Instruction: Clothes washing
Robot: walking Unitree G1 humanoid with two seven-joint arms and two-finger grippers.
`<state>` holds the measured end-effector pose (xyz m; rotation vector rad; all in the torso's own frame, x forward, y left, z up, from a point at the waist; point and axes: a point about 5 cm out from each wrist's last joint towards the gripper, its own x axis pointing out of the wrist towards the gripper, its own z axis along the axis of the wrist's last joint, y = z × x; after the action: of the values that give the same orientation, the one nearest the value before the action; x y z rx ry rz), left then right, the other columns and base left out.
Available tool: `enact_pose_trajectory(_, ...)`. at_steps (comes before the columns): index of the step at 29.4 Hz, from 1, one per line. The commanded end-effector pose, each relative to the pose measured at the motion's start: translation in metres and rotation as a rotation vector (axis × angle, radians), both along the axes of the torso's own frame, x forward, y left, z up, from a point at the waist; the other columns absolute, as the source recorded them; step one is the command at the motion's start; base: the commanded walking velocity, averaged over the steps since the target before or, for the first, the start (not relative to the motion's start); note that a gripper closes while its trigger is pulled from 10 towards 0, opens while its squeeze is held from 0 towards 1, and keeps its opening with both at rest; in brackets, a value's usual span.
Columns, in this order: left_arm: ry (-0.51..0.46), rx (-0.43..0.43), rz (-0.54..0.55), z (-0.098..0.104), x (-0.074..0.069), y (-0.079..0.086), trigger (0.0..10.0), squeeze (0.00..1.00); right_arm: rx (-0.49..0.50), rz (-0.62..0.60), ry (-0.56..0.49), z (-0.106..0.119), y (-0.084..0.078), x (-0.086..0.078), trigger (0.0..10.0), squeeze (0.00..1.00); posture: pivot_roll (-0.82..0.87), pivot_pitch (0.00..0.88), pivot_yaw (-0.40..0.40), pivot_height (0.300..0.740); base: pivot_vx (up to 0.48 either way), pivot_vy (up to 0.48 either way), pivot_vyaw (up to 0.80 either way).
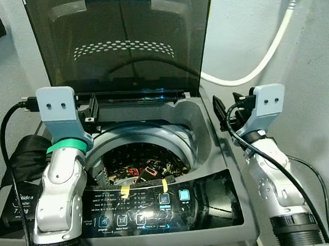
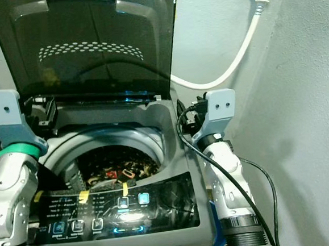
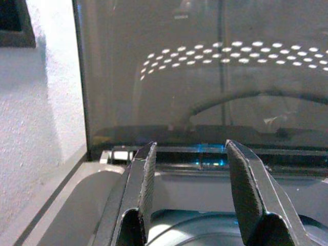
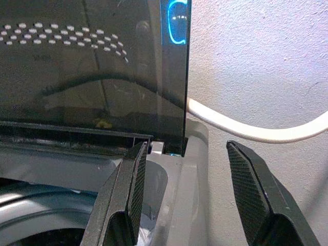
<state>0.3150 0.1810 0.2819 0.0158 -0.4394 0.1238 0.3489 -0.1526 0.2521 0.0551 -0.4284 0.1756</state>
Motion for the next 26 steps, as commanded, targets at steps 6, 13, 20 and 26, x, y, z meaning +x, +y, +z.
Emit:
enact_pose_trajectory(6, -0.004, -0.008, -0.001, 0.0011, -0.0009, -0.0016, 10.0, 0.00, -0.003, -0.005, 0.007, -0.0023, -0.0014, 0.0000, 10.0, 0.00, -0.01, 0.037, 0.005, 0.740, 0.000, -0.480, 0.00)
enact_pose_trajectory(13, 0.001, -0.084, -0.019, 0.0026, -0.0014, -0.0019, 10.0, 0.00, -0.006, 0.001, 0.006, -0.0019, -0.0005, 0.0010, 10.0, 0.00, -0.01, 0.040, 0.002, 0.740, 0.000, 0.000, 0.00)
enact_pose_trajectory(20, -0.037, -0.074, -0.043, 0.0051, -0.0043, -0.0064, 10.0, 0.00, -0.010, 0.010, 0.004, -0.0010, 0.0003, 0.0019, 10.0, 0.00, -0.01, 0.041, -0.001, 0.740, 0.000, 0.480, 0.00)
enact_pose_trajectory(26, -0.047, -0.069, -0.038, 0.0057, -0.0054, -0.0054, 10.0, 0.00, -0.012, 0.013, 0.004, -0.0008, 0.0005, 0.0020, 10.0, 0.00, -0.01, 0.042, -0.003, 0.740, 0.000, 0.480, 0.00)
